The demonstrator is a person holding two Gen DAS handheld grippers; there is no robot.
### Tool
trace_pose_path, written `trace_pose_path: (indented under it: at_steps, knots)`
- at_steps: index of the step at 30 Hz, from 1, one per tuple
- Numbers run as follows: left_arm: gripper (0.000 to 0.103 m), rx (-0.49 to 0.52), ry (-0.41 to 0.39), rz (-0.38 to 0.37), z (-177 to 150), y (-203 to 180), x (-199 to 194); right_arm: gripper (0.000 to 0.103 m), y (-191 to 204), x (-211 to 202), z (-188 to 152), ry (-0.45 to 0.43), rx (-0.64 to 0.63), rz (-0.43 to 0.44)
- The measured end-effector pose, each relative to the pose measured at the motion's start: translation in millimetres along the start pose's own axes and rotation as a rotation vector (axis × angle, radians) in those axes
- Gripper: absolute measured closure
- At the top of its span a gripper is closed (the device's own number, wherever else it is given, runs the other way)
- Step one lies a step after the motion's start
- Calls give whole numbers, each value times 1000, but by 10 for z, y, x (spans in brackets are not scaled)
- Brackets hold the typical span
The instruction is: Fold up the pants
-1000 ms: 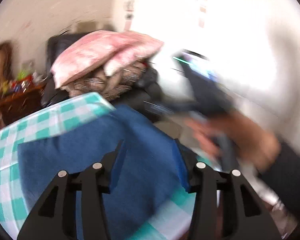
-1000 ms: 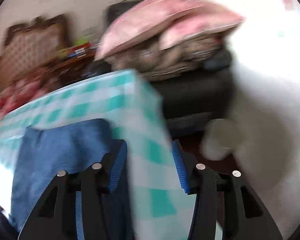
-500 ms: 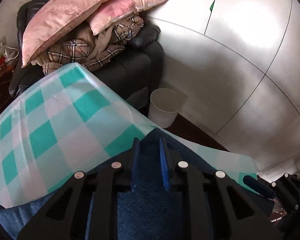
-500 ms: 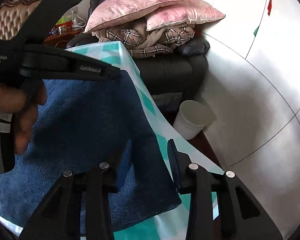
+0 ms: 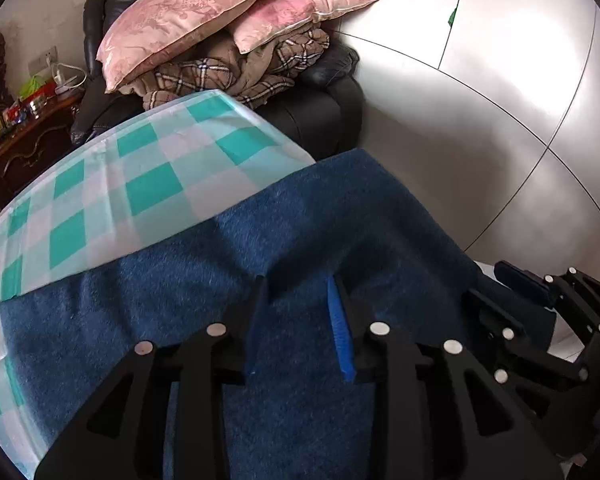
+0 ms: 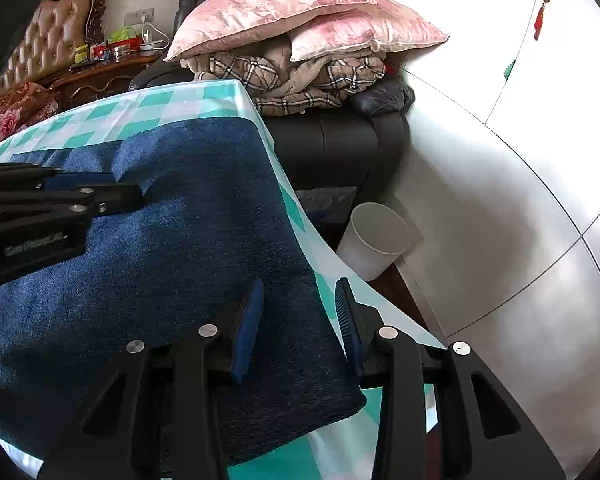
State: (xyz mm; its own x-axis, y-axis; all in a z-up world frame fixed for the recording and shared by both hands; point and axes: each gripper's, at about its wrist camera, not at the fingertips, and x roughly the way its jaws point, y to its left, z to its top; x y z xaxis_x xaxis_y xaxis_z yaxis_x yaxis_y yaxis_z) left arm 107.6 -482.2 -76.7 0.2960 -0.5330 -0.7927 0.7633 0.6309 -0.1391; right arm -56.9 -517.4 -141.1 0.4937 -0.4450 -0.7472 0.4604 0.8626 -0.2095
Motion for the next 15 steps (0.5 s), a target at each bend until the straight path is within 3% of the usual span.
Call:
trace_pose_path:
  at_steps: [4, 9, 11, 13, 15]
  knots:
    - [69, -9, -5, 35, -268, -64, -266, 68, -14, 0, -11, 0, -1, -2]
    - [64, 52, 22, 72, -796, -301, -432, 68, 3, -17, -16, 6, -2, -8]
    - [62, 57, 0, 107, -933, -349, -484, 68, -22, -50, 49, 25, 15, 0]
    - [58, 14, -22, 106, -991, -323, -512, 68, -46, -145, 220, -12, 31, 12]
    - [52, -9, -38, 106, -1017, -303, -517, 60, -22, -209, 392, -46, 35, 22]
